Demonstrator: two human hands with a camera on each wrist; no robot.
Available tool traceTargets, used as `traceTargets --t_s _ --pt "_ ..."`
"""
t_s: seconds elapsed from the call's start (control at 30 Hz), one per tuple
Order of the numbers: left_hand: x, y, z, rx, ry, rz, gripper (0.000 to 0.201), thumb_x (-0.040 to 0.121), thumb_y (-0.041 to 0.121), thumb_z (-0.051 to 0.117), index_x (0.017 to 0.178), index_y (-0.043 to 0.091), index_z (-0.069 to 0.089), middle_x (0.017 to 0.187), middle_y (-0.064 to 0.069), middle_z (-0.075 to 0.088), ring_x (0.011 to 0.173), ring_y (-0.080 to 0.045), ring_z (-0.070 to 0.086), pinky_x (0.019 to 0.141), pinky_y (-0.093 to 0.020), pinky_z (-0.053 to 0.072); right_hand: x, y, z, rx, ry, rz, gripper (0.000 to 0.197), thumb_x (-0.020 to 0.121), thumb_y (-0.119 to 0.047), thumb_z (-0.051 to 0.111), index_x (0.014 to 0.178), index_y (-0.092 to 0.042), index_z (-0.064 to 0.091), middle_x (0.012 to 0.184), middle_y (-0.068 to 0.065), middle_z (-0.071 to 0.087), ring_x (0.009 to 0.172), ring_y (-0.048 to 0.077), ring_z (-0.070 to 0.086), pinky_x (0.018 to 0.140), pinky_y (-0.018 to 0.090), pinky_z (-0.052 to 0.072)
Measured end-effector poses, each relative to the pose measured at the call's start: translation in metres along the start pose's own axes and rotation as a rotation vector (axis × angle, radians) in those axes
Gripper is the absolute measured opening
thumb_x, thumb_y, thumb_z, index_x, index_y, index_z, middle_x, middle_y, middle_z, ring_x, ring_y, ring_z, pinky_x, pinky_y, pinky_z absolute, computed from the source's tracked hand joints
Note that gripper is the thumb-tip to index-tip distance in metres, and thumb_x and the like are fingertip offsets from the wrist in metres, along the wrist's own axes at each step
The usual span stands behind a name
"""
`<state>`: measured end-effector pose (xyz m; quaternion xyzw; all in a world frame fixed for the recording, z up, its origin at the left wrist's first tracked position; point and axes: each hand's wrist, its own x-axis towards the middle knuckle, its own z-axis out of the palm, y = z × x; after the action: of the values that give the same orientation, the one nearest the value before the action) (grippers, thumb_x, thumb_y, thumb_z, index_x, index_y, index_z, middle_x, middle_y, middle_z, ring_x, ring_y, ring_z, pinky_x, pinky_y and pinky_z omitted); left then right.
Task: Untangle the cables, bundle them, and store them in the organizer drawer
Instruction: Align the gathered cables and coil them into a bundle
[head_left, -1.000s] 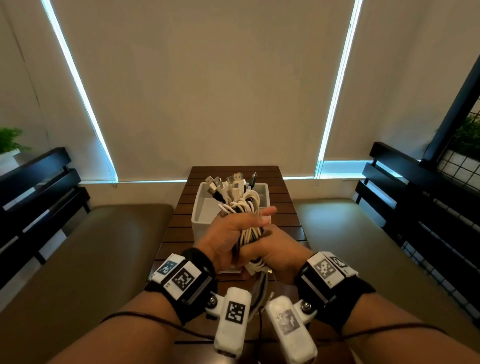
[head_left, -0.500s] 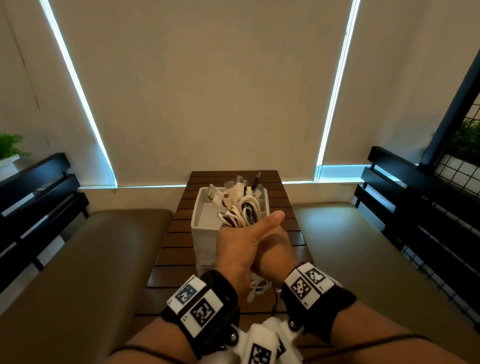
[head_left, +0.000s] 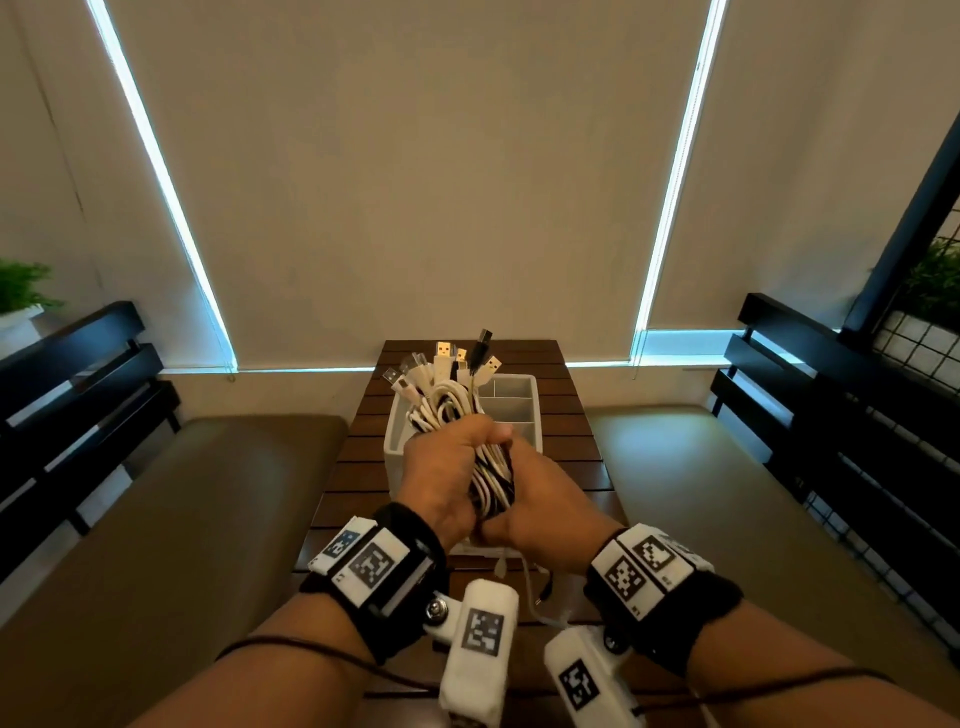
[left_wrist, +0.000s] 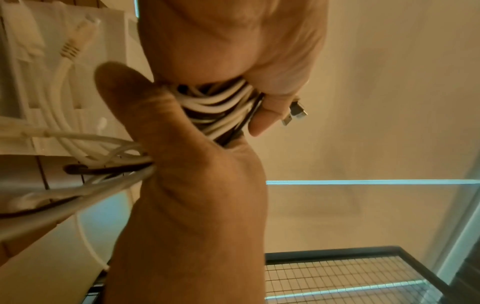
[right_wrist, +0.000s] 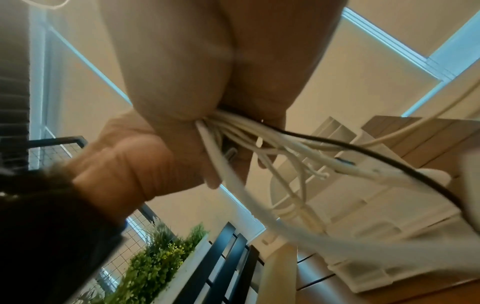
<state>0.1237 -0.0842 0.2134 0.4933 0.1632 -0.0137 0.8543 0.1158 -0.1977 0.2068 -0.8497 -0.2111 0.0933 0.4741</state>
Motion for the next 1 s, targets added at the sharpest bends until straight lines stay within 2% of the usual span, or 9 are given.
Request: traceTargets --t_s 0.07,0.17,0.27,0.47,0.57,0.63,0.77,0.87,1.0 --pt "0.004 0.002 -0.001 -0.033 -0.031 0.004 0.03 0.065 -0.004 0.071 0.095 -0.003 0.069 0.083 -0.018 0.067 0.081 -0.037 0.069 0.078 -0.053 0.058 0.0 0.003 -0.002 0.094 0.027 0.047 0.071 0.065 -0.006 0.083 0.122 -0.022 0.042 0.106 -0.004 0.062 0.095 0.011 0.065 0.075 0.022 0.054" --pt "0.01 0.005 -0.006 -0.038 -0.066 0.047 0.008 0.071 -0.003 0.065 0.078 0.001 0.064 0.066 -0.01 0.062 0.064 -0.024 0.063 0.063 -0.037 0.055 -0.003 0.006 -0.004 0.135 -0.096 0.099 0.035 0.074 -0.004 0.077 0.098 -0.016 0.055 0.083 0.002 0.067 0.065 0.011 0.067 0.058 0.022 0.055" --pt "0.01 0.007 -0.012 -0.067 -0.165 0.032 0.01 0.073 0.0 0.065 0.078 0.005 0.058 0.064 -0.008 0.058 0.057 -0.019 0.061 0.058 -0.033 0.053 -0.004 0.009 -0.011 0.044 -0.241 0.066 0.015 0.079 -0.019 0.077 0.079 -0.02 0.063 0.067 -0.001 0.065 0.059 0.01 0.062 0.058 0.024 0.053" --pt "0.01 0.018 -0.023 -0.052 -0.331 -0.032 0.02 0.064 0.004 0.068 0.073 0.008 0.051 0.057 -0.003 0.053 0.051 -0.015 0.059 0.054 -0.03 0.054 -0.002 0.007 -0.026 -0.105 -0.402 -0.047 0.019 0.077 -0.035 0.077 0.065 -0.034 0.063 0.059 -0.009 0.056 0.055 0.005 0.05 0.058 0.022 0.042" --pt "0.01 0.022 -0.028 -0.017 -0.41 -0.051 0.019 0.061 0.004 0.067 0.071 0.008 0.051 0.056 -0.003 0.052 0.051 -0.015 0.057 0.052 -0.029 0.051 -0.004 0.005 -0.034 -0.146 -0.462 0.008 0.017 0.08 -0.039 0.074 0.078 -0.025 0.065 0.069 -0.005 0.059 0.064 0.01 0.054 0.066 0.029 0.046" --pt "0.01 0.025 -0.032 0.025 -0.464 -0.06 0.017 0.057 0.007 0.069 0.065 0.009 0.055 0.055 -0.003 0.051 0.05 -0.015 0.055 0.052 -0.028 0.049 -0.006 0.005 -0.04 -0.2 -0.498 0.006 0.015 0.085 -0.04 0.068 0.082 -0.026 0.064 0.073 -0.007 0.058 0.068 0.007 0.054 0.067 0.028 0.045" --pt "0.006 0.026 -0.034 0.152 -0.509 -0.119 0.014 0.056 0.006 0.07 0.06 0.009 0.057 0.053 -0.005 0.052 0.046 -0.016 0.052 0.048 -0.027 0.048 -0.001 -0.004 -0.048 -0.653 -0.501 -0.065 0.02 0.09 -0.048 0.058 0.079 -0.033 0.051 0.079 -0.011 0.054 0.077 0.009 0.053 0.072 0.029 0.041" --pt "0.003 0.023 -0.031 0.215 -0.481 -0.152 0.017 0.061 -0.004 0.068 0.071 0.003 0.057 0.058 -0.011 0.055 0.047 -0.019 0.057 0.048 -0.029 0.051 0.006 -0.012 -0.046 -0.948 -0.408 -0.133 0.02 0.091 -0.042 0.056 0.084 -0.023 0.056 0.079 -0.005 0.058 0.081 0.017 0.057 0.079 0.034 0.045" --pt "0.001 0.021 -0.028 0.315 -0.498 -0.168 0.035 0.064 -0.005 0.067 0.098 -0.003 0.061 0.078 -0.017 0.063 0.066 -0.027 0.066 0.067 -0.038 0.057 0.013 -0.014 -0.046 -0.966 -0.257 -0.154 0.017 0.079 -0.023 0.058 0.071 -0.01 0.063 0.059 0.001 0.054 0.057 0.017 0.052 0.061 0.029 0.048"
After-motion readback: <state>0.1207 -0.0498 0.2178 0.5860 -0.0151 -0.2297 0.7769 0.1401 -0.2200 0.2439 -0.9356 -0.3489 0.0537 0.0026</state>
